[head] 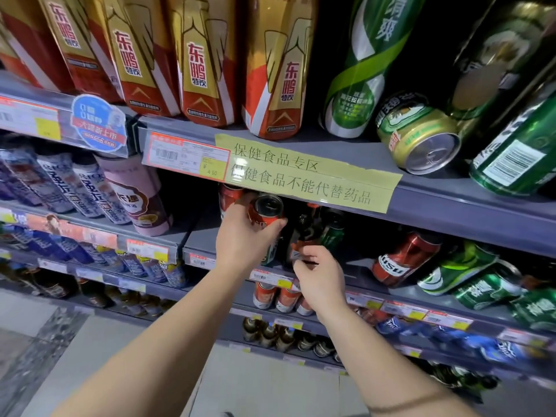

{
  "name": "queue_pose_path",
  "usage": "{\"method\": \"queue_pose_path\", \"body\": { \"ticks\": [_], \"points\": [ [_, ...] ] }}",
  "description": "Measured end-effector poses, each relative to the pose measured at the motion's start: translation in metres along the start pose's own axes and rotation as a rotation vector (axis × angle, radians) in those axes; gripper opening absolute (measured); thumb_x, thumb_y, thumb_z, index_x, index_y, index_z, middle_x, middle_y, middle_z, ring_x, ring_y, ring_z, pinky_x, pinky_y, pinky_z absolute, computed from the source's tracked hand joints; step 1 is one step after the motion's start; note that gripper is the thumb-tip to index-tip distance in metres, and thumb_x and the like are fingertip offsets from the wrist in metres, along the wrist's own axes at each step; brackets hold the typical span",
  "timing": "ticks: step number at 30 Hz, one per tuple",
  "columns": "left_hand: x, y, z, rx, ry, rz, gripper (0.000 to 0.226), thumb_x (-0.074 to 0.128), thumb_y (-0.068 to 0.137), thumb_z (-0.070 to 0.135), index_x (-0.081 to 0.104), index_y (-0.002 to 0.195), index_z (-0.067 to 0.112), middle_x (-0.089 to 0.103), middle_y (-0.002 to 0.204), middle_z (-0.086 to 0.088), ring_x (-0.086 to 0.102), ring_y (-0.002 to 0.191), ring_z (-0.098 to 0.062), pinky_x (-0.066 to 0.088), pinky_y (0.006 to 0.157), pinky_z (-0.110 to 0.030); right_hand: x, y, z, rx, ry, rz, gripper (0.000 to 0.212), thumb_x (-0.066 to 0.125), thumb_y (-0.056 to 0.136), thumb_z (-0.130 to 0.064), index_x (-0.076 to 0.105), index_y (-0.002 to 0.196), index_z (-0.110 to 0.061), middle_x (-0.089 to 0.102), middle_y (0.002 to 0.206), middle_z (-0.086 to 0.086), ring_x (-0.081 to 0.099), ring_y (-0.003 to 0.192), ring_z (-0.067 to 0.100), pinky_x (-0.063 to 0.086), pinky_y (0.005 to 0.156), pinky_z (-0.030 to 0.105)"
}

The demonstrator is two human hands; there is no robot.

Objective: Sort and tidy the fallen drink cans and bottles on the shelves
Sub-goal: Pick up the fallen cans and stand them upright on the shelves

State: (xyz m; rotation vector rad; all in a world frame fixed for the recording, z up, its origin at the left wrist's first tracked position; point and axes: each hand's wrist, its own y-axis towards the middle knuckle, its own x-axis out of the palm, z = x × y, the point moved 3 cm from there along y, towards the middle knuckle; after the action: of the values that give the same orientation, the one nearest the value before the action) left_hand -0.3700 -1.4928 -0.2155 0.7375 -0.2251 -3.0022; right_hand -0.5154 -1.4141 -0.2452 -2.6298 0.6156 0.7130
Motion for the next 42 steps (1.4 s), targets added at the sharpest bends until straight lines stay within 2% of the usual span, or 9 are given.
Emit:
{"method": "queue_pose_path", "body": {
  "ticks": [6, 11, 13, 16, 19, 23, 32, 37, 42],
  "points": [
    [0.004, -0.015, -0.021, -0.112, 0.066, -0.107, 0.084, 0.081, 0.075, 0.038, 0.036, 0.143, 0.016, 0.051, 0.14, -0.001, 0.048, 0.128, -0.018, 0.042, 0.1, -0.03, -0.009, -0.007, -0.006, 0.003, -0.056, -0.098, 0.025, 0.061, 0.089, -0.032, 0.06, 0.113, -0.036, 0.06, 0.12, -0.011, 0.057, 0.106, 0.008, 0.051, 0.084, 0.031],
    [-0.033, -0.027, 0.014, -0.001, 0.302, -0.13, 0.059, 0.074, 0.075, 0.049, 0.053, 0.122, 0.021, 0.057, 0.114, 0.001, 0.056, 0.108, -0.021, 0.049, 0.085, -0.035, -0.048, -0.04, -0.053, -0.19, -0.126, -0.282, 0.017, 0.065, 0.089, -0.029, 0.067, 0.106, -0.028, 0.066, 0.101, -0.015, 0.062, 0.089, 0.001, 0.053, 0.082, 0.02],
    [-0.053, -0.031, 0.047, 0.08, 0.274, -0.232, 0.05, 0.072, 0.079, 0.048, 0.059, 0.121, 0.023, 0.062, 0.112, 0.006, 0.06, 0.105, -0.013, 0.049, 0.085, -0.03, -0.078, -0.063, -0.08, -0.359, -0.042, -0.191, 0.005, 0.069, 0.086, -0.024, 0.07, 0.089, -0.027, 0.068, 0.082, -0.013, 0.062, 0.078, 0.002, 0.051, 0.07, 0.014],
    [-0.079, -0.043, 0.118, 0.256, 0.061, -0.331, 0.03, 0.071, 0.077, 0.047, 0.065, 0.103, 0.033, 0.069, 0.095, 0.02, 0.065, 0.091, 0.005, 0.052, 0.079, -0.018, -0.133, -0.09, -0.112, -0.613, 0.081, 0.255, 0.01, 0.072, 0.081, -0.026, 0.065, 0.078, -0.03, 0.067, 0.073, -0.013, 0.062, 0.072, 0.002, 0.047, 0.063, 0.013],
    [-0.083, -0.044, 0.176, 0.504, -0.014, -0.261, 0.017, 0.07, 0.083, 0.037, 0.065, 0.099, 0.033, 0.069, 0.089, 0.022, 0.063, 0.09, 0.007, 0.049, 0.078, -0.012, -0.171, -0.082, -0.129, -0.642, -0.106, 0.655, 0.035, 0.073, 0.078, -0.04, 0.059, 0.107, -0.028, 0.06, 0.099, -0.016, 0.058, 0.095, 0.007, 0.049, 0.084, 0.032],
    [-0.055, -0.029, 0.214, 0.676, 0.146, -0.154, 0.037, 0.067, 0.089, 0.022, 0.061, 0.125, 0.022, 0.058, 0.116, 0.016, 0.052, 0.107, 0.001, 0.04, 0.092, -0.016, -0.173, -0.047, -0.142, -0.297, -0.436, 0.545, 0.084, 0.063, 0.077, -0.062, 0.026, 0.145, -0.03, 0.047, 0.139, 0.001, 0.042, 0.129, 0.025, 0.026, 0.106, 0.049],
    [-0.01, -0.006, 0.225, 0.637, 0.28, -0.192, 0.076, 0.072, 0.08, 0.011, 0.037, 0.147, 0.021, 0.045, 0.148, -0.001, 0.042, 0.135, -0.021, 0.038, 0.104, -0.035, -0.18, -0.05, -0.151, -0.434, -0.038, 0.531, 0.067, 0.07, 0.074, -0.044, 0.039, 0.132, -0.032, 0.047, 0.123, -0.005, 0.053, 0.109, 0.019, 0.044, 0.086, 0.032],
    [0.003, 0.001, 0.244, 0.568, 0.176, -0.066, 0.059, 0.065, 0.078, 0.02, 0.048, 0.134, 0.015, 0.057, 0.124, -0.013, 0.051, 0.116, -0.032, 0.043, 0.087, -0.042, -0.192, -0.053, -0.169, -0.502, 0.078, 0.643, 0.061, 0.072, 0.076, -0.045, 0.046, 0.129, -0.029, 0.053, 0.121, -0.005, 0.053, 0.108, 0.017, 0.043, 0.087, 0.029],
    [-0.007, -0.01, 0.268, 0.507, -0.077, -0.05, 0.042, 0.071, 0.072, 0.04, 0.052, 0.101, 0.016, 0.055, 0.08, 0.007, 0.05, 0.069, -0.013, 0.034, 0.061, -0.032, -0.208, -0.054, -0.188, -0.609, 0.141, 0.741, 0.063, 0.075, 0.073, -0.052, 0.051, 0.126, -0.026, 0.063, 0.116, -0.006, 0.057, 0.107, 0.015, 0.049, 0.089, 0.037]
  ]
}}
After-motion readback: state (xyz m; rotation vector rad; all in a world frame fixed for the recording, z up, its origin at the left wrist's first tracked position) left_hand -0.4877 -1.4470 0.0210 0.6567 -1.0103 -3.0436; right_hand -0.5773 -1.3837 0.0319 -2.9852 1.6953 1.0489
